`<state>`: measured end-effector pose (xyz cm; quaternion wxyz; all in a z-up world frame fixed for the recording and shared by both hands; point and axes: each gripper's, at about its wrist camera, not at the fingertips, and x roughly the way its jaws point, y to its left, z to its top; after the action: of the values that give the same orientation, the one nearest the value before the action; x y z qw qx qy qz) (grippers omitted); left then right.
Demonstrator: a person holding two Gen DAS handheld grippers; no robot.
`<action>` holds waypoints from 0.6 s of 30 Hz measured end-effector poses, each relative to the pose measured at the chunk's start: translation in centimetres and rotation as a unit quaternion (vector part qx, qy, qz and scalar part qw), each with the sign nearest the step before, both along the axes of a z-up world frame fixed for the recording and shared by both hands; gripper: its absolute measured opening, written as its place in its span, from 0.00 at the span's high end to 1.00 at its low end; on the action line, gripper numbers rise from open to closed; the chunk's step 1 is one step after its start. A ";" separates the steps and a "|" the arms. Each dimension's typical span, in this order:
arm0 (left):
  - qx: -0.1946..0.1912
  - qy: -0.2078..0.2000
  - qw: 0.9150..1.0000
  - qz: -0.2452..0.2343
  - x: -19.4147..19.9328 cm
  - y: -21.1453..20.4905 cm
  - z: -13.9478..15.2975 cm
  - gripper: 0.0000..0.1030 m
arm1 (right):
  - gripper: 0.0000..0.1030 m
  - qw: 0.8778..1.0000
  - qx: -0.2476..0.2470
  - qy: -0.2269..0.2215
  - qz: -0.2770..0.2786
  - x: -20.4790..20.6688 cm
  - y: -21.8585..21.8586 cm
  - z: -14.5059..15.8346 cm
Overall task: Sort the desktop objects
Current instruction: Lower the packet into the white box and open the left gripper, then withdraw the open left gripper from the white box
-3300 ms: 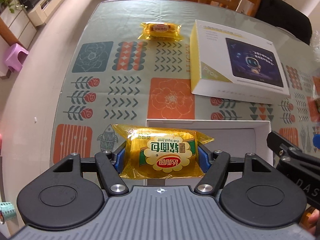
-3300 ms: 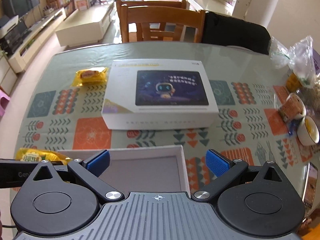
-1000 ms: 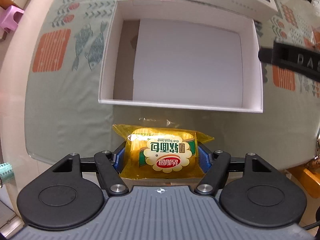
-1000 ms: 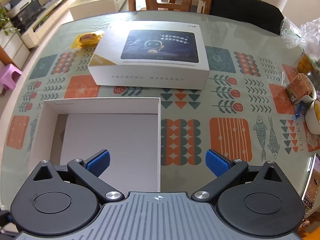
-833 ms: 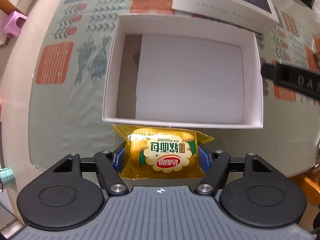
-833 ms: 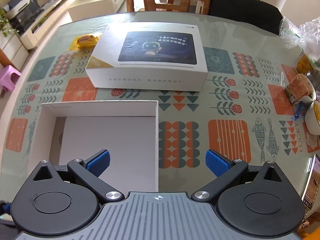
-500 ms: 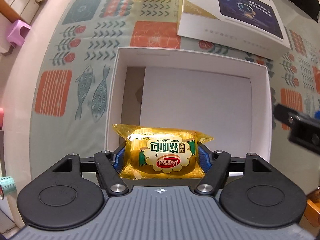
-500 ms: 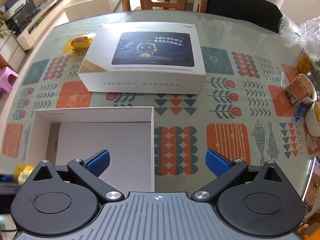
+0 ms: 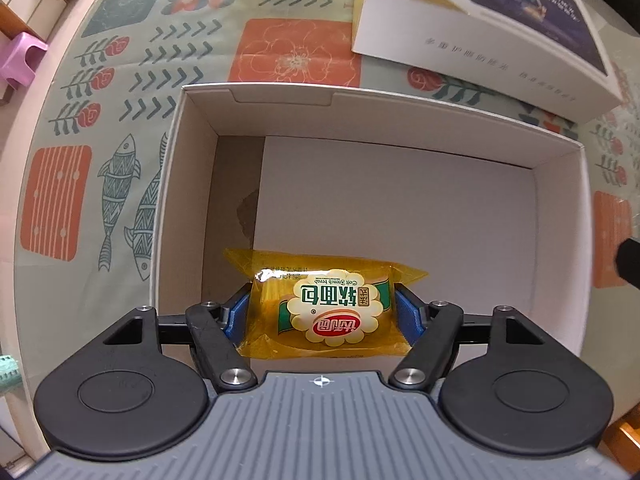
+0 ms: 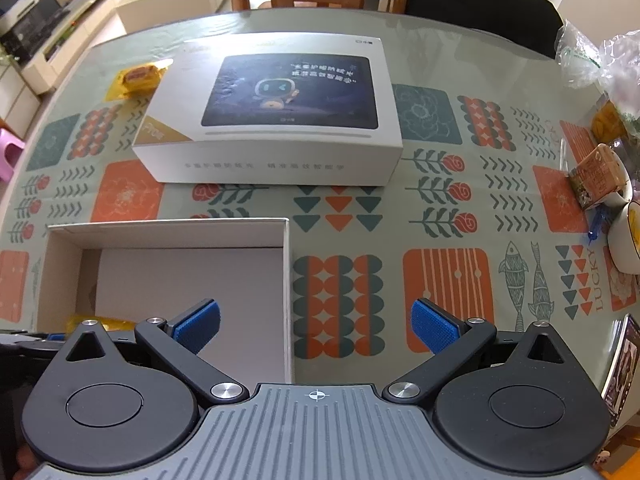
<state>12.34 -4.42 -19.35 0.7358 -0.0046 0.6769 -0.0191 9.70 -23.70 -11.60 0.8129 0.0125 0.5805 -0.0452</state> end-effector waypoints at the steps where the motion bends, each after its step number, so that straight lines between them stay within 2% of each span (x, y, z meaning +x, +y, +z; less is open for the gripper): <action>1: 0.000 0.000 1.000 0.000 0.0 0.1 -0.3 0.06 | 0.00 1.000 -0.001 0.001 0.000 0.1 0.0 0.0; 5: 0.011 -0.012 1.000 -0.008 -0.2 0.0 -0.7 0.00 | 0.00 1.000 -0.003 0.002 0.000 0.2 -0.1 -0.1; 10: 0.021 -0.012 1.000 -0.014 0.0 -0.2 -0.2 0.00 | 0.00 1.000 -0.002 -0.001 0.001 0.4 0.0 0.0; 18: 0.027 -0.019 0.999 -0.005 0.4 0.0 2.1 0.00 | 0.00 1.000 -0.006 -0.009 0.000 1.5 0.9 0.8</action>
<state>12.73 -4.41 -17.26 0.7485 0.0192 0.6628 -0.0048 11.23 -22.79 -10.79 0.8180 0.0081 0.5732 -0.0485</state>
